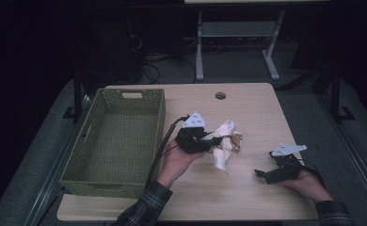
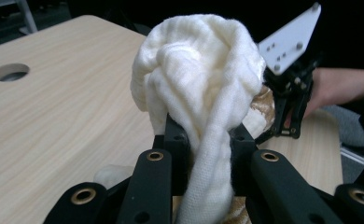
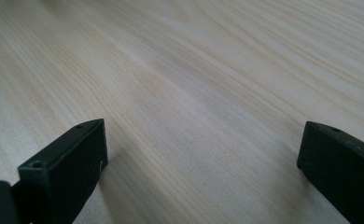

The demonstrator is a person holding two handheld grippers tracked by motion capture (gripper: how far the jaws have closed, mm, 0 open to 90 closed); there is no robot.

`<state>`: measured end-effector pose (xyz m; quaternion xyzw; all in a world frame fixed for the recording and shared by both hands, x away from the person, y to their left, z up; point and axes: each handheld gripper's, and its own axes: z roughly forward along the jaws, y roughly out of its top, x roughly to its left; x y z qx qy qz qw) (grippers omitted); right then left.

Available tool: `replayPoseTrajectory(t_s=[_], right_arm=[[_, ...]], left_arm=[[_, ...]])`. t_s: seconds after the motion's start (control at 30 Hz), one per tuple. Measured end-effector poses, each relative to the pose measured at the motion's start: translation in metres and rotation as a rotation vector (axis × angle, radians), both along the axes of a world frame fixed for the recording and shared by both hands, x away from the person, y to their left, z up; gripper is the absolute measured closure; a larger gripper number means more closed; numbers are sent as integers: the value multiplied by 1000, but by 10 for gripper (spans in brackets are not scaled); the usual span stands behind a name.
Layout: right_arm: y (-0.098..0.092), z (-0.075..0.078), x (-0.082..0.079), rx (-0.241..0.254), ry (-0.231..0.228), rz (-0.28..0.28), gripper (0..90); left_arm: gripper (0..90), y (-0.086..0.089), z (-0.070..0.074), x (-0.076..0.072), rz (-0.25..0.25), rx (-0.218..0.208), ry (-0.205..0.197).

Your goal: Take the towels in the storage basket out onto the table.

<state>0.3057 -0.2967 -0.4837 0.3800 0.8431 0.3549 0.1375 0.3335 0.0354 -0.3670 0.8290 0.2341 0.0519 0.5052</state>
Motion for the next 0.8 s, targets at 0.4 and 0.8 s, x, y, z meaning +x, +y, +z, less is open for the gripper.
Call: replayPoseTrajectory(t_s=[0.4,0.8], right_arm=[[0,0,0,0,0,0,11],[0,0,0,0,0,0,11]], left_arm=[[754,-18,-38,5,-54,68,35],[751,-35,-78,7,-102,140,69]])
